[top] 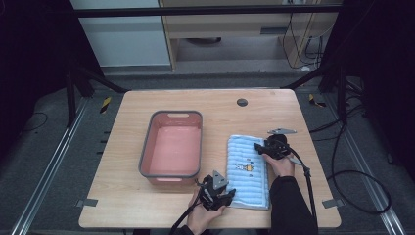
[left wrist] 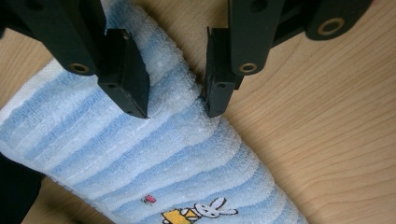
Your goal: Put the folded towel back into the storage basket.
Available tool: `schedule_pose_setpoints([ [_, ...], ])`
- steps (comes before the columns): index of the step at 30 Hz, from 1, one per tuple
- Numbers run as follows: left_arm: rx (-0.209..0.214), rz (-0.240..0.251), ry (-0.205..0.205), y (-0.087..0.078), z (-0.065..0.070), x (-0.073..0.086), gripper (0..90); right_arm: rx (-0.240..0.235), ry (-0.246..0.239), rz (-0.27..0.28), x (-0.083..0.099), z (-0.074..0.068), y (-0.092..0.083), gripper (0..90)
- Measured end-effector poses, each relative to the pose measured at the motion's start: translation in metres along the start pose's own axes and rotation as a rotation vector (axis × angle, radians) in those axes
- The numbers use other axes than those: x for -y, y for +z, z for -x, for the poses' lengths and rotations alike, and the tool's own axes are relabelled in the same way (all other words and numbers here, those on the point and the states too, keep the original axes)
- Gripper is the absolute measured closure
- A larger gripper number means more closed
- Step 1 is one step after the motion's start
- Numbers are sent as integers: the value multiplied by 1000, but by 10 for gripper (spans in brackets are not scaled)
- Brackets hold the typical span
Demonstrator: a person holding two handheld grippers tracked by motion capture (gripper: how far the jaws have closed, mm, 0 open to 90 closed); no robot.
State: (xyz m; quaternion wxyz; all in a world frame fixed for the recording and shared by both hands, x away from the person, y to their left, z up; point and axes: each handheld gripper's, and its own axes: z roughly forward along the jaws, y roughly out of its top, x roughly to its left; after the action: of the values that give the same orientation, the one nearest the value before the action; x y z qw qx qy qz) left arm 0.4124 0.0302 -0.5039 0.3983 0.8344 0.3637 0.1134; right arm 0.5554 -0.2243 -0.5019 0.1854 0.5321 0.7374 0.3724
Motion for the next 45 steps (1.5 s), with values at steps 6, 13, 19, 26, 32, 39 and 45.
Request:
schedule_pose_setpoints([
  [6, 0, -13, -6, 0, 2, -2, 662, -8, 9, -2, 1, -2, 0, 560],
  [13, 4, -24, -17, 1, 4, -4, 753, -51, 30, 10, 4, -2, 0, 717],
  [19, -9, -18, -20, 2, 6, -5, 814, -51, 20, 8, 3, -6, -2, 808],
  [26, -1, -12, -40, 1, 4, -5, 834, -68, 35, 21, 1, -3, -6, 830],
  [32, 11, 8, -50, -2, 3, -5, 843, -78, 15, 64, -6, -6, -19, 834],
  [39, 17, 38, -45, -11, 2, -9, 847, -87, -7, 98, -13, -12, -32, 836],
  [45, 15, 64, -35, -22, 2, -16, 848, -90, -13, 132, -21, -15, -44, 836],
])
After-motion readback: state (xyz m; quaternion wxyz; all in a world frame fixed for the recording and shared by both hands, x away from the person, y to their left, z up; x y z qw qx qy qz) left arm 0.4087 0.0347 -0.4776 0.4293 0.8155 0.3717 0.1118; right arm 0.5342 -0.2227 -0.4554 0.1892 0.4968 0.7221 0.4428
